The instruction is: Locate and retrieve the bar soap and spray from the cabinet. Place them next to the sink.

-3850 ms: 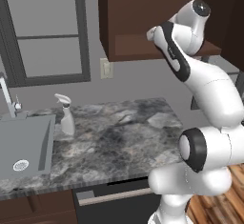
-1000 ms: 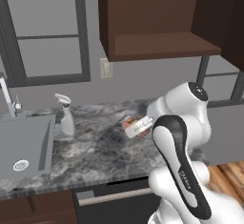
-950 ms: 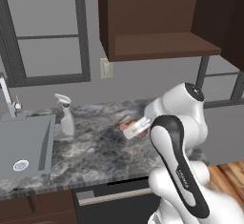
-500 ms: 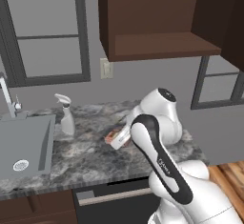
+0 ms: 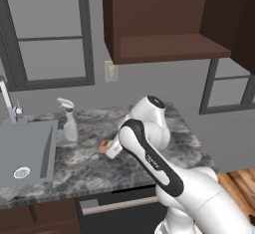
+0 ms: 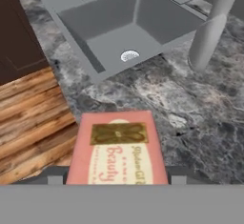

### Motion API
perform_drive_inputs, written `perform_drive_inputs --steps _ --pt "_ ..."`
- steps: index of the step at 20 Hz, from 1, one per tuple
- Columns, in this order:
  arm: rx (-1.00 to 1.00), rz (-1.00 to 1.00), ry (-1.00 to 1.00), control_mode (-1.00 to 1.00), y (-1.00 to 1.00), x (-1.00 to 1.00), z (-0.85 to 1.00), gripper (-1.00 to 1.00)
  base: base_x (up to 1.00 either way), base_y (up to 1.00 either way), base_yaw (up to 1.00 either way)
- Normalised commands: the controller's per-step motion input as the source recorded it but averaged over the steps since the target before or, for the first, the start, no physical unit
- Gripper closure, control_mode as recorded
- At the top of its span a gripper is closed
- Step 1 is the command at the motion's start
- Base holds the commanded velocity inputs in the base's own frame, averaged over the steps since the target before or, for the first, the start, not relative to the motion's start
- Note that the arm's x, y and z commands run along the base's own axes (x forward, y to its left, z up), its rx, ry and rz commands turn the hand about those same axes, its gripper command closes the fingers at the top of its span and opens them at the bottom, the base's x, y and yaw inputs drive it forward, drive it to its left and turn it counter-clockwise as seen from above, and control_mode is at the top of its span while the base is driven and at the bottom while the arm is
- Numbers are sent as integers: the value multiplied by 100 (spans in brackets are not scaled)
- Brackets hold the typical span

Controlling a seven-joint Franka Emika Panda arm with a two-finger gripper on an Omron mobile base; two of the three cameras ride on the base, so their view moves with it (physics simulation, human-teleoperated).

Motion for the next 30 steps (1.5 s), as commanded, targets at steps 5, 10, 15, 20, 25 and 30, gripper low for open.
perform_drive_inputs --steps 5,10,15,20,25,30 --pt "-1 14 1 -100 23 25 -18 100 0 0 0" --pt "-1 18 5 -100 20 40 -16 100 0 0 0" --pt "0 16 6 -100 29 32 -6 100 0 0 0" --pt "0 15 0 -100 35 21 -15 100 0 0 0" --pt "0 9 -10 -100 29 19 -28 100 0 0 0" --pt "0 2 -14 -100 8 10 -30 100 0 0 0"
